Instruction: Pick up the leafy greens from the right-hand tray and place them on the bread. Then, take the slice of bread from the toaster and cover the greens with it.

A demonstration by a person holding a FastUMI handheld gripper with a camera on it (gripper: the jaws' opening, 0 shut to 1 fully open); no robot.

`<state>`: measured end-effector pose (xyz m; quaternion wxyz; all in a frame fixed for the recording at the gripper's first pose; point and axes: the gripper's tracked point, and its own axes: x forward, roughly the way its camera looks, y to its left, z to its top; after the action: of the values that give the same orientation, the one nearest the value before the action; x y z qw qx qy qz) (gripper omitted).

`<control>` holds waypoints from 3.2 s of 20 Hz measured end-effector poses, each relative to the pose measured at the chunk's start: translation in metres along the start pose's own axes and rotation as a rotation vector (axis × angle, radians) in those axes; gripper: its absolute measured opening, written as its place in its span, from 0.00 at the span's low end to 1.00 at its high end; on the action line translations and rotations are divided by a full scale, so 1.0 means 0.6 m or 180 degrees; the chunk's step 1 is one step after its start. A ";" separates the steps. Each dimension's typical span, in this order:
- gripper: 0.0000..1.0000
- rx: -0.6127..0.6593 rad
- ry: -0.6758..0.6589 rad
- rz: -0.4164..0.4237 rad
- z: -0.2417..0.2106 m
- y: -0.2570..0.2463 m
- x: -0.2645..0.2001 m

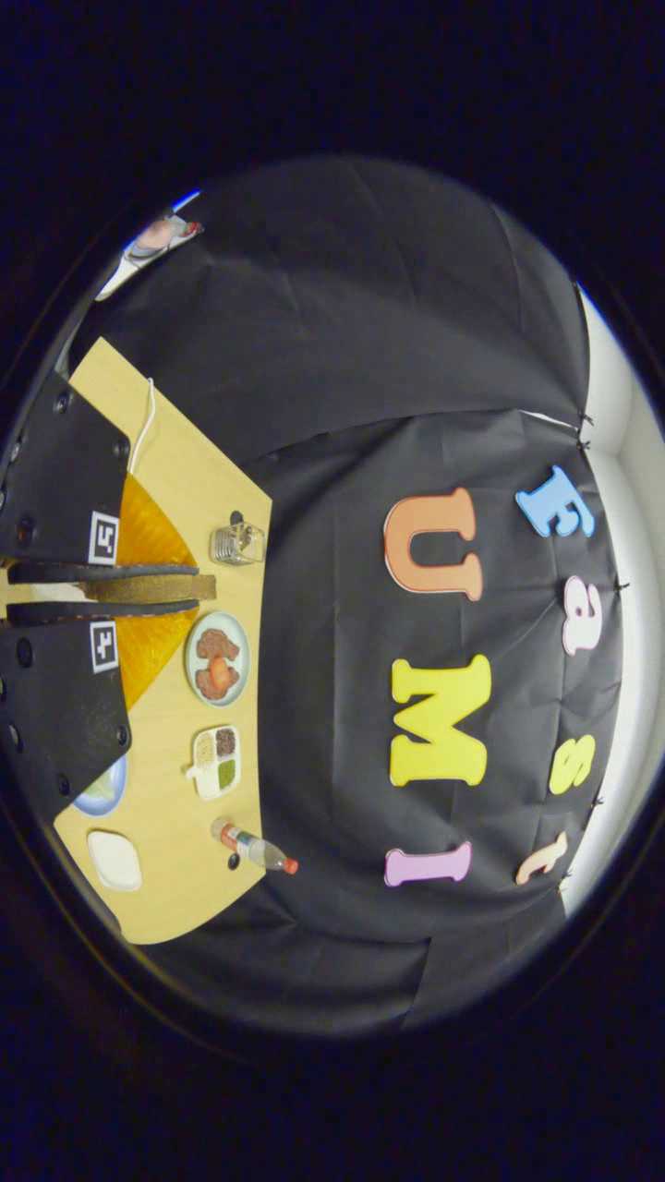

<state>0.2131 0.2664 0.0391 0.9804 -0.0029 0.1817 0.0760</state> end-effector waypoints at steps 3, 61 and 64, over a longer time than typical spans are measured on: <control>0.08 0.0069 0.0018 -0.0096 -0.013 -0.057 -0.015; 0.95 -0.0032 -0.1448 -0.0910 -0.131 -0.363 -0.308; 0.95 -0.0152 -0.1634 -0.0982 -0.119 -0.363 -0.357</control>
<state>0.0230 0.0169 0.0441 0.9939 -0.0342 -0.0765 -0.0713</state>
